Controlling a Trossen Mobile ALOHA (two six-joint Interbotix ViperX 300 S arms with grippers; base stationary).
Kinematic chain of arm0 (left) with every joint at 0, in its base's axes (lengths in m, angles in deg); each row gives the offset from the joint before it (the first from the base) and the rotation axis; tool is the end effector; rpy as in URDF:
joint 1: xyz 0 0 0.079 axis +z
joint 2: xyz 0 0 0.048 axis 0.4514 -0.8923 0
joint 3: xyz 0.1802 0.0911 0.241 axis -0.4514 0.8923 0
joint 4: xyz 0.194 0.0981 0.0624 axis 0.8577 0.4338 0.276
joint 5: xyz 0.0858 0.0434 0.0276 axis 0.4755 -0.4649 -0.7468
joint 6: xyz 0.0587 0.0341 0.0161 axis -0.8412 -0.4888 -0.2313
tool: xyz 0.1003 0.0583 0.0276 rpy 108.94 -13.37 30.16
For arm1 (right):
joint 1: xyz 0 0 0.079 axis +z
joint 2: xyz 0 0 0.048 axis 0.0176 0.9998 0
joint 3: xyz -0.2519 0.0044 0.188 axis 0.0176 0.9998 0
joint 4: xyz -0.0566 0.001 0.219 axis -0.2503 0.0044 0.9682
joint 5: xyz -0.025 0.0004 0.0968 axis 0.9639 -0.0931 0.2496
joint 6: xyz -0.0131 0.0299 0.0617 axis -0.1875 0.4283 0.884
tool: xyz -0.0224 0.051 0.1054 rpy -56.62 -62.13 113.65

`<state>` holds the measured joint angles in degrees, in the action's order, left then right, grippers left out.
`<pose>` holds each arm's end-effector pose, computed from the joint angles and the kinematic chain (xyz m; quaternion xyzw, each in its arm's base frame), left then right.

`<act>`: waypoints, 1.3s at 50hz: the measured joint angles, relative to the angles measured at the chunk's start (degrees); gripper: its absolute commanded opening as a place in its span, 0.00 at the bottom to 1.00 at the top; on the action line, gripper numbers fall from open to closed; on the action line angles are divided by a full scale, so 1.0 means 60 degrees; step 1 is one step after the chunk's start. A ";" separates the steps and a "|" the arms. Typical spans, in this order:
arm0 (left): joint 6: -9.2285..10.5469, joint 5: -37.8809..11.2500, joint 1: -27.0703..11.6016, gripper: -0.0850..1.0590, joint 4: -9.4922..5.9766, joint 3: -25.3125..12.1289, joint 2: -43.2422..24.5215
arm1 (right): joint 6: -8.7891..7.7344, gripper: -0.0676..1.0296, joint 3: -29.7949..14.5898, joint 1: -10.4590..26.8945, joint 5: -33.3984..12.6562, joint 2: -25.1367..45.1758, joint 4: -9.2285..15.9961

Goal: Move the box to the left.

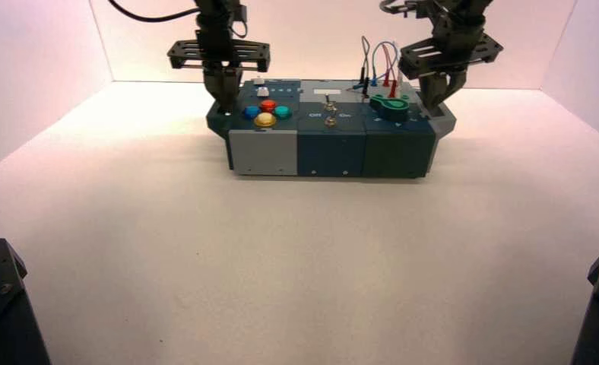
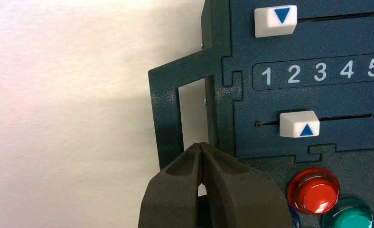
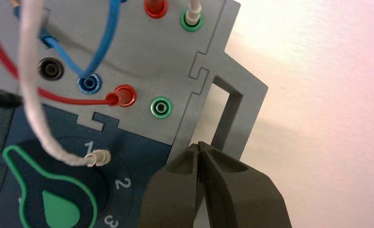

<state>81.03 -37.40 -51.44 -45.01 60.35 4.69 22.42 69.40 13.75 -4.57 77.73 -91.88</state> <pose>0.4254 -0.1806 -0.0107 0.0430 0.6432 -0.0374 0.7636 0.4194 0.0843 0.0125 -0.1327 0.5785 0.1052 0.7979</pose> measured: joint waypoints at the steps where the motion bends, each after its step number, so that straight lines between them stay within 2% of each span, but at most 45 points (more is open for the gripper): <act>1: 0.0000 0.0000 0.0015 0.05 0.0015 0.0015 0.0015 | -0.0015 0.04 0.0000 0.0059 -0.0029 -0.0029 0.0015; 9: -0.0029 -0.0044 0.0132 0.05 0.0073 0.0044 0.0044 | -0.0029 0.04 0.0059 0.0205 -0.0132 -0.0146 0.0029; 21: -0.0044 -0.0264 0.0586 0.05 0.0454 0.0161 0.0117 | -0.0103 0.04 0.0088 0.0469 -0.0117 -0.0146 0.0073; 33: -0.0117 -0.0322 0.1406 0.05 0.0542 0.0249 0.0146 | -0.0117 0.04 0.0088 0.1318 -0.0044 -0.0146 0.0146; 44: -0.0718 -0.0366 0.2095 0.05 0.0586 0.0249 0.0103 | -0.0132 0.04 0.0103 0.2095 0.0176 -0.0117 0.0132; 58: -0.0937 -0.0439 0.2769 0.05 0.0601 0.0059 -0.0117 | -0.0132 0.04 0.0103 0.2930 0.0337 -0.0132 0.0132; 65: -0.0981 -0.0425 0.3062 0.05 0.0601 0.0015 -0.0146 | -0.0132 0.04 0.0088 0.3867 0.0513 -0.0117 0.0146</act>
<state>75.14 -39.95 -33.07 -41.41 60.44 3.81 21.63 69.92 36.96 -1.50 77.02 -91.00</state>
